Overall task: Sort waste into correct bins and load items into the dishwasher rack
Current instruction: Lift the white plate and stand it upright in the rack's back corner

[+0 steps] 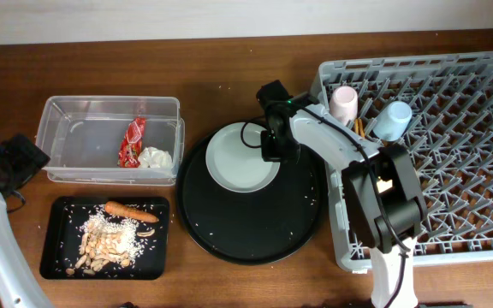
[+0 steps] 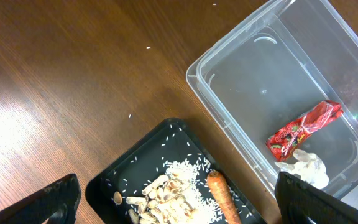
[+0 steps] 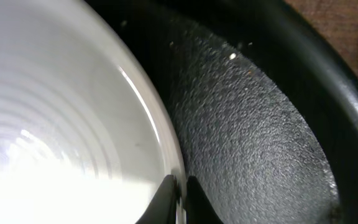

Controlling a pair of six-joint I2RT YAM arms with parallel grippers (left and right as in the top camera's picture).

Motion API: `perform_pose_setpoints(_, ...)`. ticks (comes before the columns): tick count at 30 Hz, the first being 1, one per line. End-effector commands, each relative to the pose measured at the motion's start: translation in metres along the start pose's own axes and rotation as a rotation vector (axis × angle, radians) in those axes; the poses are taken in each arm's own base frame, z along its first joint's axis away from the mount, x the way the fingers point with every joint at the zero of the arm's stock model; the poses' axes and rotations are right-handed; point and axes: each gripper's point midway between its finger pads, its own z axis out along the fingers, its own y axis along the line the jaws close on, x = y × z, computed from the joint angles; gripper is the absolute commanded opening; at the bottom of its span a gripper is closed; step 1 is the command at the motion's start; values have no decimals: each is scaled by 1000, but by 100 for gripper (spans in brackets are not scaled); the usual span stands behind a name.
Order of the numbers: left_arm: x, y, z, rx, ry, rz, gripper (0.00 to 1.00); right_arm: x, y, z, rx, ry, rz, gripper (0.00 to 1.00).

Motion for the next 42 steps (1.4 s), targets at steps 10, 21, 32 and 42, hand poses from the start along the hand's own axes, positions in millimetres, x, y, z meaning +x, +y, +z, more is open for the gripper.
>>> perform_pose_setpoints(10, -5, 1, -9, 6, -30, 8, 99, 2, -113, -293, 458, -581, -39, 4)
perform_pose_setpoints(21, -5, 1, -9, 6, -30, 8, 99, 16, -326, -363, 936, -601, 398, 4)
perform_pose_setpoints(32, -5, 1, -9, 6, -29, 8, 99, -37, -384, -296, 1053, -347, 146, 4)
perform_pose_setpoints(42, -5, 1, -9, 6, -30, 8, 99, -83, -375, -284, 1003, -365, -172, 4)
